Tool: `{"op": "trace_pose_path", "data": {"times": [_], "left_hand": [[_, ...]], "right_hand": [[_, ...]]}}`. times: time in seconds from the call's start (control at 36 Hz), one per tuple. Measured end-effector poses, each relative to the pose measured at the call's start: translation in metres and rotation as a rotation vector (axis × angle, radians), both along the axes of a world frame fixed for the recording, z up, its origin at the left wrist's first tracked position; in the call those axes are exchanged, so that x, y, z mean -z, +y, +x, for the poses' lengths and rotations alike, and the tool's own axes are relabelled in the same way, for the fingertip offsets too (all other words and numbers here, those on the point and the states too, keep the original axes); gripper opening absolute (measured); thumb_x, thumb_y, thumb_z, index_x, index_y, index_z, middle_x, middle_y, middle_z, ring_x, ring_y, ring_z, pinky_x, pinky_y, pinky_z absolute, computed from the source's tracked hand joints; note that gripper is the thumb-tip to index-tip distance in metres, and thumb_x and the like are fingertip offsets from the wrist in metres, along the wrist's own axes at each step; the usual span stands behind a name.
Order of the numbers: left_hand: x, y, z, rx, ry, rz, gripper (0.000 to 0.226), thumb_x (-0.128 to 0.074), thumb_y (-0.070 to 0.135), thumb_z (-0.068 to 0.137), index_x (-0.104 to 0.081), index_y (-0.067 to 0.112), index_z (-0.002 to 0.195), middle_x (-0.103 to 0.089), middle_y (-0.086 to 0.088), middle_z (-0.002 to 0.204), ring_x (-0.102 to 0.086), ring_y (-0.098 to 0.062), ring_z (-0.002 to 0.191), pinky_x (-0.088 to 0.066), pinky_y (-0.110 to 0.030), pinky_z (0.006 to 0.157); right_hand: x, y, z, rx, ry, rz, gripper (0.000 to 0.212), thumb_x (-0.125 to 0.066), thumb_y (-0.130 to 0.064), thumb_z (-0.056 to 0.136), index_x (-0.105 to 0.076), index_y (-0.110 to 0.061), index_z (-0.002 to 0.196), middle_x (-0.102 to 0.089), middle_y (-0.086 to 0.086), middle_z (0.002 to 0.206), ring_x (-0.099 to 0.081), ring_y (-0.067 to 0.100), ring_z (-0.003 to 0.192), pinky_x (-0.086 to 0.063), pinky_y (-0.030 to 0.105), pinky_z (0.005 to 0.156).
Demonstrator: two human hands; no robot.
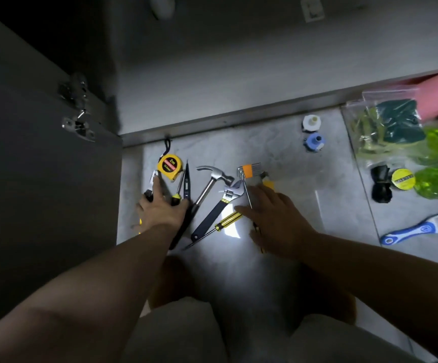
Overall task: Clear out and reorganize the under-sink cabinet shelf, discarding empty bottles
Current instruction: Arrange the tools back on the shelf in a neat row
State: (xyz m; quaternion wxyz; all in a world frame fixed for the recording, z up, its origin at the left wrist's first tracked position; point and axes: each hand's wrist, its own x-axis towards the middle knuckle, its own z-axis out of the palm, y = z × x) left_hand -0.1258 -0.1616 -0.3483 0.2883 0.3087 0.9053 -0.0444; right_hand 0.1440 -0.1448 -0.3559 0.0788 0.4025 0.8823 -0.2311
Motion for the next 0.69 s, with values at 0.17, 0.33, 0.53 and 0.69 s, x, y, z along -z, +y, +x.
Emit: {"op": "trace_pose_path", "data": {"times": [0.17,0.33,0.53,0.69], "left_hand": [[0.014,-0.007,0.008,0.1,0.082,0.086,0.074,-0.054,0.052,0.094,-0.014,0.052,0.157,-0.032,-0.014,0.141,-0.034,-0.038,0.128,-0.038,-0.054,0.103],[0.02,-0.009,0.052,0.146,0.029,0.216,0.074,-0.052,0.038,0.098,-0.01,0.051,0.157,-0.032,-0.011,0.133,-0.033,-0.035,0.12,-0.047,-0.05,0.085],[0.022,0.006,0.09,0.053,-0.086,0.221,0.085,-0.058,0.046,0.097,-0.001,0.044,0.16,-0.028,-0.015,0.137,-0.031,-0.038,0.122,-0.046,-0.047,0.09],[0.02,0.0,0.093,0.107,-0.199,0.287,0.101,-0.074,0.047,0.086,-0.007,0.042,0.161,-0.033,-0.012,0.131,-0.037,-0.034,0.119,-0.043,-0.042,0.099]], "right_hand": [[0.005,-0.005,0.008,0.056,-0.093,-0.078,0.066,-0.049,-0.045,0.082,-0.046,-0.029,0.146,-0.031,0.015,0.158,-0.021,0.039,0.15,-0.04,0.052,0.108],[0.011,-0.003,0.032,0.164,-0.093,-0.072,0.058,-0.057,-0.038,0.09,-0.048,-0.023,0.146,-0.032,0.011,0.16,-0.014,0.033,0.153,-0.034,0.048,0.116],[0.016,0.002,0.068,0.195,-0.117,-0.054,0.06,-0.061,-0.034,0.092,-0.046,-0.017,0.149,-0.033,0.006,0.161,-0.014,0.03,0.154,-0.028,0.047,0.121],[0.02,0.0,0.072,0.221,-0.136,-0.056,0.061,-0.064,-0.029,0.088,-0.048,-0.016,0.146,-0.04,0.007,0.157,-0.021,0.032,0.152,-0.033,0.052,0.117]]}}
